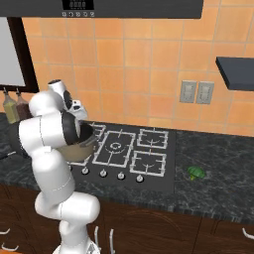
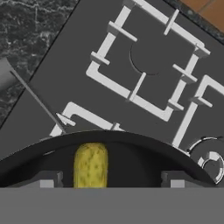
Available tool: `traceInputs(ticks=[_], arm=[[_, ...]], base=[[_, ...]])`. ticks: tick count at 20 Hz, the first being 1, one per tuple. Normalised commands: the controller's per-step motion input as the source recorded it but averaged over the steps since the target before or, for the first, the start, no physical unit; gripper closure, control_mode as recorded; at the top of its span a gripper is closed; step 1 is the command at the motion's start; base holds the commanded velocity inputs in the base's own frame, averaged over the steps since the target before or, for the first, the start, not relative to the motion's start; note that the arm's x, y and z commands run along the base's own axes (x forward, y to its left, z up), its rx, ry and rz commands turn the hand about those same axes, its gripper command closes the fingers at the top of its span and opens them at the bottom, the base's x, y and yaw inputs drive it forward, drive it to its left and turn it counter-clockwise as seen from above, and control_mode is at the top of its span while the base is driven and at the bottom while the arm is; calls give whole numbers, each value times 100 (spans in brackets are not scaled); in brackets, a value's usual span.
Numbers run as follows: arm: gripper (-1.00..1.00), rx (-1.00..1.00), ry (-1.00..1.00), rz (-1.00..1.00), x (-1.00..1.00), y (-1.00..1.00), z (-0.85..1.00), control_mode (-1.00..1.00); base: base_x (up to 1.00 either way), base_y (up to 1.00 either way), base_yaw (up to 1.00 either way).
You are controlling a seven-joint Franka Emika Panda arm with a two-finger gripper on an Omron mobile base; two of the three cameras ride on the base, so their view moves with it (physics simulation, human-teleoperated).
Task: Put the cucumber and broccoli in the pot. Retrieve the spatula and lightly stir the vegetables in the pot.
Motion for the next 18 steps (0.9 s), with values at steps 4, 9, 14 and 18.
traceInputs(ticks=[4,9,14,18], arm=[[-100,0,-1,0,-25,-13,19,-100],[-100,3,-13,-3,-45,-53,96,-100],[-100,11,-3,-10,-37,-100,67,-100],[-100,12,0,-16,-10,-100,12,-100]], base=[[0,0,0],[0,0,0],[0,0,0],[0,0,0]])
